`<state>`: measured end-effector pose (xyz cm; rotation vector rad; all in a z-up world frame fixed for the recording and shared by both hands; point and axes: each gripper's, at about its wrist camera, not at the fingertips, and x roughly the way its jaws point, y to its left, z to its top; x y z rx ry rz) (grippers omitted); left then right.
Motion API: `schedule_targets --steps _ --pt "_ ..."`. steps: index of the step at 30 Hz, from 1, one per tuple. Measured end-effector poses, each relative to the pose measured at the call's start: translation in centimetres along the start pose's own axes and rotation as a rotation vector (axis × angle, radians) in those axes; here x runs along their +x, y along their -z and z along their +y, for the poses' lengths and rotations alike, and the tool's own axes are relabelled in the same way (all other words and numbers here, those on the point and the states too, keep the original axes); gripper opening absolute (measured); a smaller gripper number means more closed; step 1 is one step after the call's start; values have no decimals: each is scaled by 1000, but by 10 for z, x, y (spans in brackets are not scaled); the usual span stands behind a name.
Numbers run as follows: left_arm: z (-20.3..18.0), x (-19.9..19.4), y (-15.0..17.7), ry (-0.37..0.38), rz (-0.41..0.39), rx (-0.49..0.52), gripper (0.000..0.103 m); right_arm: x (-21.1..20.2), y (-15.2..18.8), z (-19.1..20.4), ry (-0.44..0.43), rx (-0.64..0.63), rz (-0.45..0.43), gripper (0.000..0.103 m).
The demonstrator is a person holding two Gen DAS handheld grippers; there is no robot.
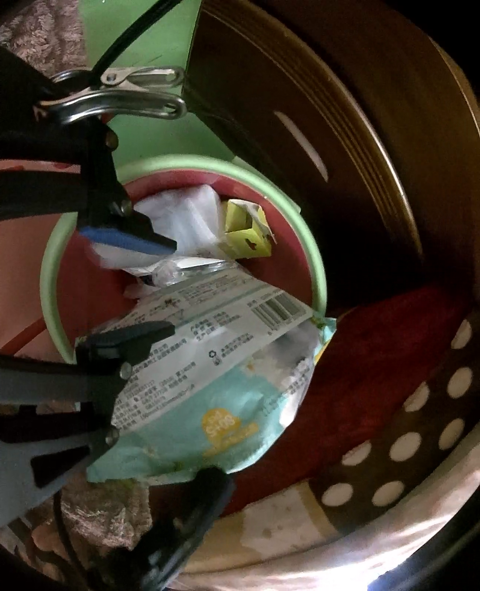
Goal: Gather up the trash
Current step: 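Carry the mask and wipes pack down over the red bucket, then open both tools to drop the mask and wipes pack into the bucket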
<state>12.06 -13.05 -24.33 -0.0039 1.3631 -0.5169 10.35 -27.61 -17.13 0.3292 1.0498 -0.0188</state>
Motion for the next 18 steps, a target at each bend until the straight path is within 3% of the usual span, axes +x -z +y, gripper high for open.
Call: schedule_targets --steps 3,5,8,14,18 --pt "2 -7 0 8 -21 -12 39 -21 -4 2 -15 -13 -65 29" --pt "3 -14 0 -1 -39 -21 38 -28 -5 13 -43 -58 -93 17" --pt "9 -19 -1 -7 -52 -44 37 -25 -6 33 -79 -142 -85 14" --pt "26 -30 -2 -58 -71 -106 37 21 -14 35 -114 -119 55 14" --pt "38 -34 -1 -82 -79 -132 37 65 -9 31 -81 -94 168 14"
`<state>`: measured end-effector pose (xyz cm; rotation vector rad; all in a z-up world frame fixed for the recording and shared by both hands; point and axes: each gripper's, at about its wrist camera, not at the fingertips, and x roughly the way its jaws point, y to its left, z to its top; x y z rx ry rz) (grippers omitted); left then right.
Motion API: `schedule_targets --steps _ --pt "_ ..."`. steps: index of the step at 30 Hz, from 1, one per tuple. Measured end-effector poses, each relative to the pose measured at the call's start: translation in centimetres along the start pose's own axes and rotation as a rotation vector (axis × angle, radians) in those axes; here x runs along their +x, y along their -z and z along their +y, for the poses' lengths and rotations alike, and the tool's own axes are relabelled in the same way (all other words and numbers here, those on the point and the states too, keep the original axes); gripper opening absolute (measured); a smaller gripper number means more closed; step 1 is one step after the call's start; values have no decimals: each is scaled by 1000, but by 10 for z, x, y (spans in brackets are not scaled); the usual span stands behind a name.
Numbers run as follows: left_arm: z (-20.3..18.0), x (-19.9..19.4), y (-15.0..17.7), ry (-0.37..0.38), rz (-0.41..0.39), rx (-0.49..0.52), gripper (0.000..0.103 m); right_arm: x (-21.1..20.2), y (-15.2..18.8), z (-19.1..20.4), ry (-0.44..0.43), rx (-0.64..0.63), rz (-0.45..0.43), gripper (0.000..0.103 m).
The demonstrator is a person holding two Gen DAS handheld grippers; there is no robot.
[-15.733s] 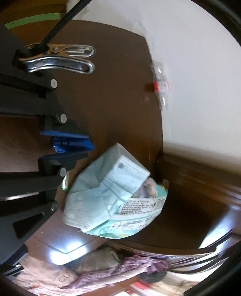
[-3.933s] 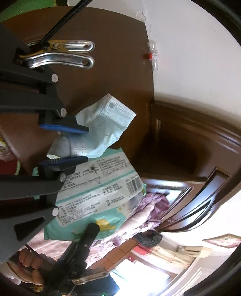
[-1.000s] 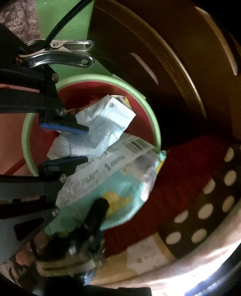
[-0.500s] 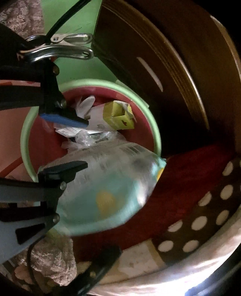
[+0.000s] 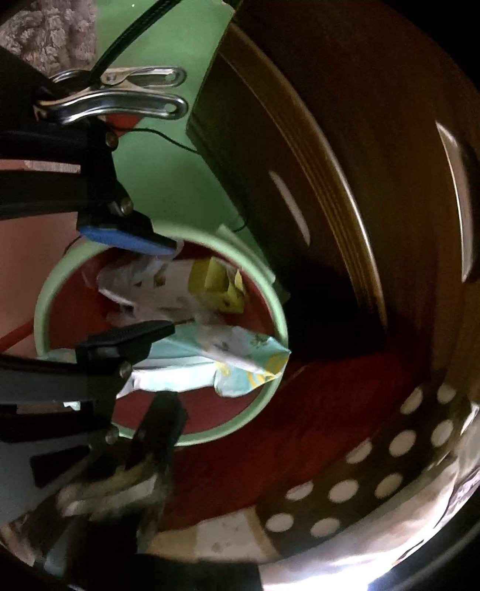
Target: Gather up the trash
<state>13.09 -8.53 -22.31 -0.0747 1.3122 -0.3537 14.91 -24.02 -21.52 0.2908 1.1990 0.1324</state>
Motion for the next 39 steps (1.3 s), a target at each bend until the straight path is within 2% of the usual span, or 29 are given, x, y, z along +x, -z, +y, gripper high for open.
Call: schedule_targets --steps 4,9,14,22,27,33,39 --pt "6 3 -1 4 15 -18 38 36 -1 -12 6 84 91 14" --pt "8 8 -2 -10 13 -27 38 66 3 -14 32 108 151 14" --pt "9 16 0 2 29 -47 38 97 9 -17 116 105 237 14" --pt "3 21 3 4 37 -36 38 137 -2 -7 146 73 274 14" --pt "0 20 4 -17 28 -7 38 156 -5 -17 147 113 323 15" --pt "-5 11 4 -18 6 19 38 134 -13 -19 139 140 314 22" --pt "-18 -13 11 -30 -35 61 38 70 -17 -15 125 130 245 26"
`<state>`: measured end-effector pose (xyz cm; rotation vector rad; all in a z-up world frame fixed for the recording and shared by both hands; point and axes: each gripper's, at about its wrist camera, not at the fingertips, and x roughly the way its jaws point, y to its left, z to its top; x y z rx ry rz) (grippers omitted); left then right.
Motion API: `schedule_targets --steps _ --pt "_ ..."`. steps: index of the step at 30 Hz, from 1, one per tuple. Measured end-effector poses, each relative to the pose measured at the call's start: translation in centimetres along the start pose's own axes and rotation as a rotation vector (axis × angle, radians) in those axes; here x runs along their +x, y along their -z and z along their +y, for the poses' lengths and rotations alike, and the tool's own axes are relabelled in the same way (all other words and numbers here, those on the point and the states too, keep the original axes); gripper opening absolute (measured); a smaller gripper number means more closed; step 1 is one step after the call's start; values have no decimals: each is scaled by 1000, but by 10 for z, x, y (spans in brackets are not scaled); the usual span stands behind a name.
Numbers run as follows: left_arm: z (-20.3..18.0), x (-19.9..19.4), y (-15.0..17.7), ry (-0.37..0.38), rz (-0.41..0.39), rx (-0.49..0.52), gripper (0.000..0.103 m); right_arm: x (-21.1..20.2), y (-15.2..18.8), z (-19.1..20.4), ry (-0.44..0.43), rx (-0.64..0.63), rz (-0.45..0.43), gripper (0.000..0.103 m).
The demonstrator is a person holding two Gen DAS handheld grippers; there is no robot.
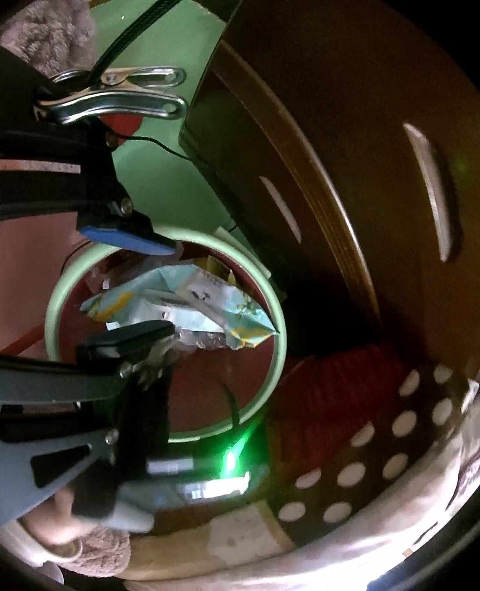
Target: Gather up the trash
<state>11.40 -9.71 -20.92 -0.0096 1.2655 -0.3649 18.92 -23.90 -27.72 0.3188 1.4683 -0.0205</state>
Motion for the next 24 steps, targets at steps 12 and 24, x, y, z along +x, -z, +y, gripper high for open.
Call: schedule_targets --steps 12,24 --pt "-30 -57 22 17 -78 74 38 -120 71 -8 29 -61 -264 28" --pt "-42 -69 41 8 -104 100 47 -172 123 -15 24 -14 -524 40"
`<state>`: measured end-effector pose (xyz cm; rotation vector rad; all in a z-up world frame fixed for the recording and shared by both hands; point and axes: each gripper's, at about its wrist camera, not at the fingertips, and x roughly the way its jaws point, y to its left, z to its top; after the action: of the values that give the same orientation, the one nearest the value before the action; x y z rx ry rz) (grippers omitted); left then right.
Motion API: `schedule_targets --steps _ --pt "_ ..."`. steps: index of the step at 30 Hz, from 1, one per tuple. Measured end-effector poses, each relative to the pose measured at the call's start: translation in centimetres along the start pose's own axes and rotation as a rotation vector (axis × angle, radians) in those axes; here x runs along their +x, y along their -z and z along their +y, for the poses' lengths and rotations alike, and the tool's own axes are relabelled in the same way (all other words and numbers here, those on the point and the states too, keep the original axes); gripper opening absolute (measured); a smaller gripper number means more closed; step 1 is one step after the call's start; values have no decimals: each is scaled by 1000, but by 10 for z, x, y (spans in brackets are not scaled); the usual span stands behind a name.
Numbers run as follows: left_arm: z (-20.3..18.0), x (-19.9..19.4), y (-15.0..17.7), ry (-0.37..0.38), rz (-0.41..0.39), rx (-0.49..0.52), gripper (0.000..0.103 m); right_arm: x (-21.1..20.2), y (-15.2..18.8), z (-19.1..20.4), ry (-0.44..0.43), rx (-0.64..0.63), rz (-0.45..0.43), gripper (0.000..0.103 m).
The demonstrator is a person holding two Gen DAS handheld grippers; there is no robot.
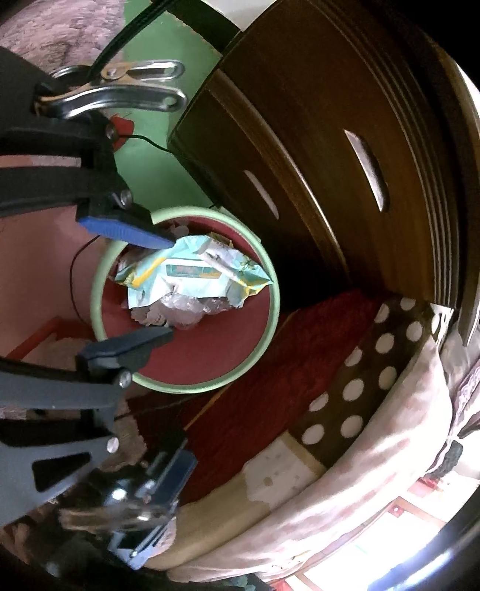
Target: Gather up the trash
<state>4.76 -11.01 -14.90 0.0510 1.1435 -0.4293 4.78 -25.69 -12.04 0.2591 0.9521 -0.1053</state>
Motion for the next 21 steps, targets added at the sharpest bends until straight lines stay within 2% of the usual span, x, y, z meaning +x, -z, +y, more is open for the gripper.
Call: schedule_targets --steps 3,7,21 --pt "-3 4 6 -5 15 12 48 -3 8 6 3 -35 -4 45" --pt "-1 10 13 -26 33 18 48 5 17 14 13 -56 9 45" --pt "3 22 18 -61 68 23 53 21 22 12 9 -36 47 45"
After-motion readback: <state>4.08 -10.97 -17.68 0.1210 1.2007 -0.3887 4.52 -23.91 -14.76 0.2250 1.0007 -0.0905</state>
